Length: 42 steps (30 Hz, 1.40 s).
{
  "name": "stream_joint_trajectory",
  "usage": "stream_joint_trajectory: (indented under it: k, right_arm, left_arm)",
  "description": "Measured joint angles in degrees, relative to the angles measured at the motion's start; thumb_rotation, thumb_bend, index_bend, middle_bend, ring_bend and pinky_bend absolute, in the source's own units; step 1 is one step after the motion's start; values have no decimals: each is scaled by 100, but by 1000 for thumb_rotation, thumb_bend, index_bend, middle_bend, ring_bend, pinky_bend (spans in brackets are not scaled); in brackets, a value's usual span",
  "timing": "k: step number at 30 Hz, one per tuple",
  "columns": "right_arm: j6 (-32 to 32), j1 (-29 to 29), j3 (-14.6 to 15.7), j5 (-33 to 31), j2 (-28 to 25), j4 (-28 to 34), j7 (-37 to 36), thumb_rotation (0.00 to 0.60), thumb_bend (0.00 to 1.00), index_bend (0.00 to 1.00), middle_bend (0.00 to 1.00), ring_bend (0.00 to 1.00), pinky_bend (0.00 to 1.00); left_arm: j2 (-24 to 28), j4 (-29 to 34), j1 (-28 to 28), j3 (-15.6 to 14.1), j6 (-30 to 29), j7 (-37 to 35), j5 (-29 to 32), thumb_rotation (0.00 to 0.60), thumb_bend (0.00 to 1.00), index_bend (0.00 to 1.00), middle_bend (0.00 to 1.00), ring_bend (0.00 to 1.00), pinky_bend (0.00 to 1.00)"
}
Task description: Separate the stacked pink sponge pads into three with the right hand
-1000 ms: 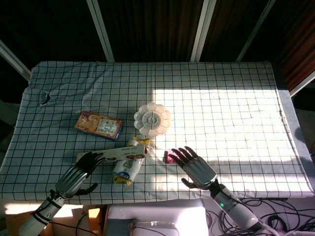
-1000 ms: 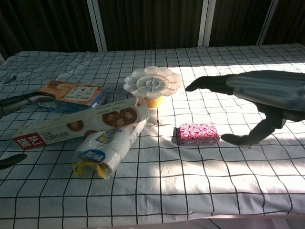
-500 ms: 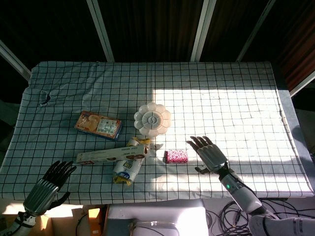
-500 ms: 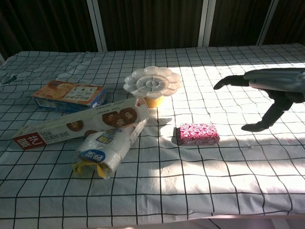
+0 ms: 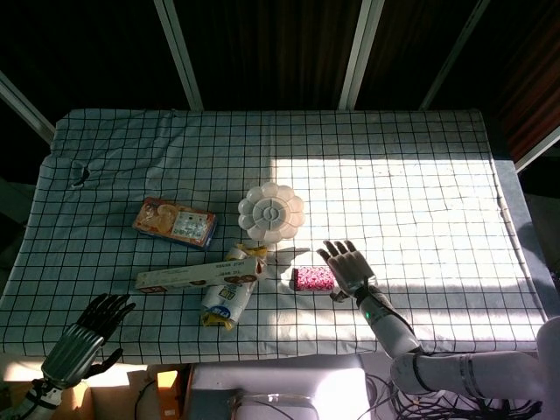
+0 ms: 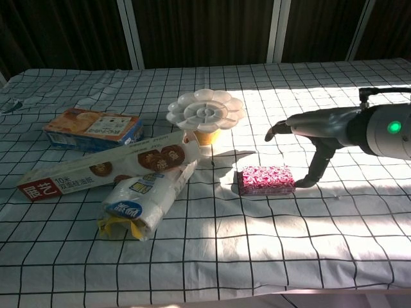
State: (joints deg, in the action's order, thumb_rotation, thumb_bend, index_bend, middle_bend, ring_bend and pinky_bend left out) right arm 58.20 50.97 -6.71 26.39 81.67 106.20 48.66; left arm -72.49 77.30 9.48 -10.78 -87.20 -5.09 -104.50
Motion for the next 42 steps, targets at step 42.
stream_joint_trajectory:
  k: [42]
  right_arm:
    - [458, 375, 213, -164, 1020, -929, 36, 600, 156, 323, 0, 0, 0]
  left_arm:
    - [117, 19, -65, -18, 260, 23, 116, 600, 337, 0, 0, 0, 0]
